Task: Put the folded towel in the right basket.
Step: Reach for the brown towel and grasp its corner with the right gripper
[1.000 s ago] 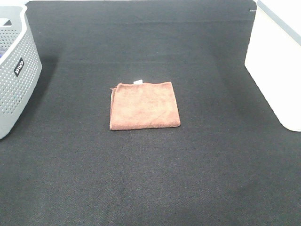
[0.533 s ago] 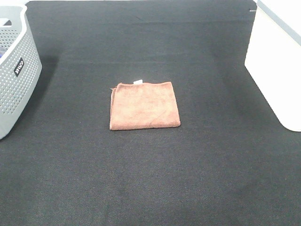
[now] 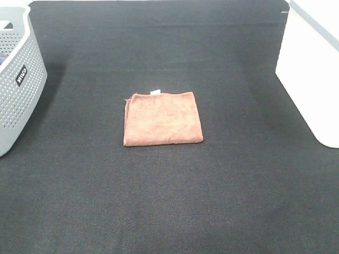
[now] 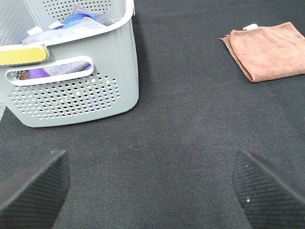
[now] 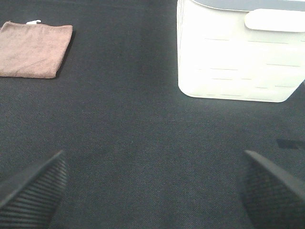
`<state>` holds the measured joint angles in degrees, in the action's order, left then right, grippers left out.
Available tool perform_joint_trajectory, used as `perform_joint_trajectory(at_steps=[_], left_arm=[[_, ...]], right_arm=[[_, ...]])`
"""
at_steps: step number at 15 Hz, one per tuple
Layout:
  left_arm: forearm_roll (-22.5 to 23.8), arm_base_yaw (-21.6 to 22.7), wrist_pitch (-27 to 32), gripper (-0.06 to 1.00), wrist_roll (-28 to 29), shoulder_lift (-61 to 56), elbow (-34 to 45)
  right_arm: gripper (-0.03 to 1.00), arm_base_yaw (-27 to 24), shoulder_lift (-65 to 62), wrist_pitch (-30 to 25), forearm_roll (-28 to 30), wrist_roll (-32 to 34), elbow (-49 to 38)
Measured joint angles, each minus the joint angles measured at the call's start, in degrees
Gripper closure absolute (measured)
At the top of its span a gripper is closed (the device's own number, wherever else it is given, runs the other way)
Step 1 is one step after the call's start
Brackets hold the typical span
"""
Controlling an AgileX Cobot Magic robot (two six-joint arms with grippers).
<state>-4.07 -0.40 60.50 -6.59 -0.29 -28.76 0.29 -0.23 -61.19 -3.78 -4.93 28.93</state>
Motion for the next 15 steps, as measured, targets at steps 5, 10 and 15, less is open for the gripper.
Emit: perform_joint_trajectory(at_steps=[5, 10, 15], left_arm=[[0.0, 0.0, 0.0, 0.06, 0.0, 0.0, 0.0], [0.0, 0.0, 0.0, 0.06, 0.0, 0.0, 0.0], [0.0, 0.0, 0.0, 0.06, 0.0, 0.0, 0.0]], right_arm=[[0.06, 0.0, 0.0, 0.0, 0.0, 0.0, 0.0], [0.06, 0.0, 0.0, 0.0, 0.0, 0.0, 0.0], [0.06, 0.0, 0.0, 0.0, 0.0, 0.0, 0.0]])
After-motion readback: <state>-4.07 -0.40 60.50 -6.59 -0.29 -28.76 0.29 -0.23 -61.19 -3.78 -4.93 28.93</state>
